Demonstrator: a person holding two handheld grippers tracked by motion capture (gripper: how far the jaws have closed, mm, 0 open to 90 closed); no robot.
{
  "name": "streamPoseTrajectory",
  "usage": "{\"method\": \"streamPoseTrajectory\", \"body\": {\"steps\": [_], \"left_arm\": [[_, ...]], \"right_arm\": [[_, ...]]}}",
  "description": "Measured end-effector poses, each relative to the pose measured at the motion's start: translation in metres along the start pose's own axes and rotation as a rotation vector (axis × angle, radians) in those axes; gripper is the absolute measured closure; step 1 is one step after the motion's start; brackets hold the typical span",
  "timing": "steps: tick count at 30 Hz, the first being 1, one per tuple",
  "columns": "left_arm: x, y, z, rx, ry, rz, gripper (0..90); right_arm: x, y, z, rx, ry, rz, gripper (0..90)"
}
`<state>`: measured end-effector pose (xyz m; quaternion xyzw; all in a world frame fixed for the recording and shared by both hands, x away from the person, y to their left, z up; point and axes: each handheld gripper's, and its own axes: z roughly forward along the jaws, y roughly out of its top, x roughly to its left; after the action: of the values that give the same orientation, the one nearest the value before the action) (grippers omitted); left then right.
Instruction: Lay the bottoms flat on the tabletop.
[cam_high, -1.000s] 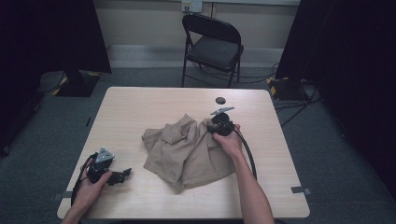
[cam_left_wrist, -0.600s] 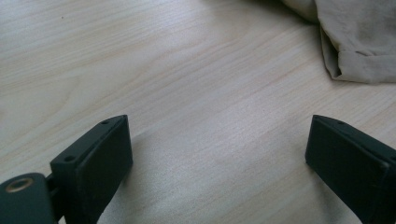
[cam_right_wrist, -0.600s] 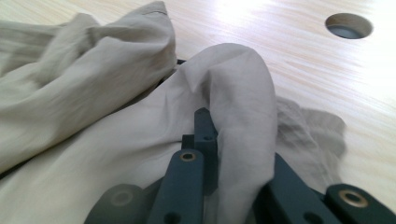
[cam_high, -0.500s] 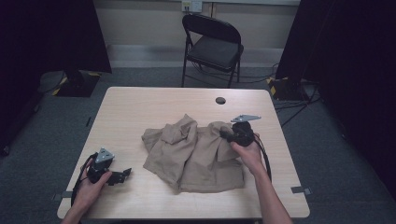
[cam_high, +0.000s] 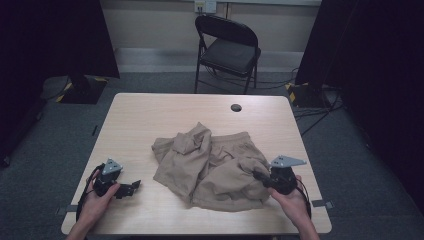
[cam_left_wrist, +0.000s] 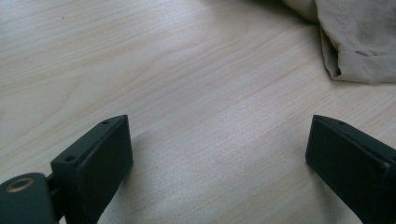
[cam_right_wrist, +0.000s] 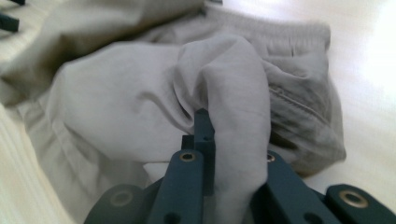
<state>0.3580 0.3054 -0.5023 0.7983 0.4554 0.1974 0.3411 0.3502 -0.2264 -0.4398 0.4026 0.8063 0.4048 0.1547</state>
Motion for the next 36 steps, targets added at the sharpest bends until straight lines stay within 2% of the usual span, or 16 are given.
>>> {"method": "streamPoseTrajectory", "body": {"steps": [1,5,8,10,12,15,16,21,24,27,31,32,33,34,35,36], "left_arm": [[0.0,0.0,0.0,0.0,0.0,0.0,6.7],[0.0,0.0,0.0,0.0,0.0,0.0,6.8],[0.0,0.0,0.0,0.0,0.0,-0.001,6.8],[0.0,0.0,0.0,0.0,0.0,-0.001,6.8],[0.0,0.0,0.0,0.0,0.0,-0.001,6.8],[0.0,0.0,0.0,-0.001,0.0,-0.001,6.7],[0.0,0.0,0.0,-0.002,0.001,-0.001,6.7],[0.0,0.0,0.0,0.0,0.0,0.0,6.7],[0.001,0.0,0.0,-0.002,-0.003,0.004,6.8],[0.001,0.0,0.0,-0.003,-0.008,0.006,6.8],[0.001,0.0,0.0,-0.004,-0.008,0.006,6.7],[0.001,0.0,0.0,-0.003,-0.008,0.007,6.7],[0.001,0.0,0.0,-0.003,-0.008,0.006,6.8],[0.001,0.0,0.0,-0.004,-0.008,0.006,6.7],[0.001,0.0,0.0,-0.004,-0.008,0.006,6.7],[0.001,0.0,0.0,-0.003,-0.008,0.007,6.7]], "right_arm": [[0.0,0.0,0.0,0.0,0.0,0.0,87.0],[-0.004,-0.029,0.008,0.02,-0.012,0.049,86.6],[-0.002,-0.041,0.018,0.068,-0.029,0.036,86.2],[-0.001,-0.045,0.021,0.078,-0.023,0.041,86.0],[0.001,-0.046,0.022,0.077,-0.026,0.027,85.8],[0.005,-0.045,0.022,0.088,-0.005,0.01,85.8],[0.011,-0.046,0.022,0.09,0.018,-0.003,85.9],[0.025,-0.05,0.02,0.09,0.045,-0.024,85.7],[0.031,-0.05,0.016,0.093,0.007,-0.042,66.1],[0.022,-0.044,0.007,0.047,0.005,0.0,48.0],[0.011,-0.032,-0.01,-0.027,-0.007,0.033,33.6],[0.011,-0.032,-0.01,-0.027,-0.007,0.033,33.6],[0.009,-0.027,-0.013,-0.044,-0.019,0.044,26.6],[0.003,-0.017,-0.016,-0.08,-0.041,0.079,21.2],[0.003,-0.017,-0.016,-0.08,-0.041,0.079,21.2],[0.0,-0.006,-0.018,-0.116,-0.047,0.074,17.4]]}}
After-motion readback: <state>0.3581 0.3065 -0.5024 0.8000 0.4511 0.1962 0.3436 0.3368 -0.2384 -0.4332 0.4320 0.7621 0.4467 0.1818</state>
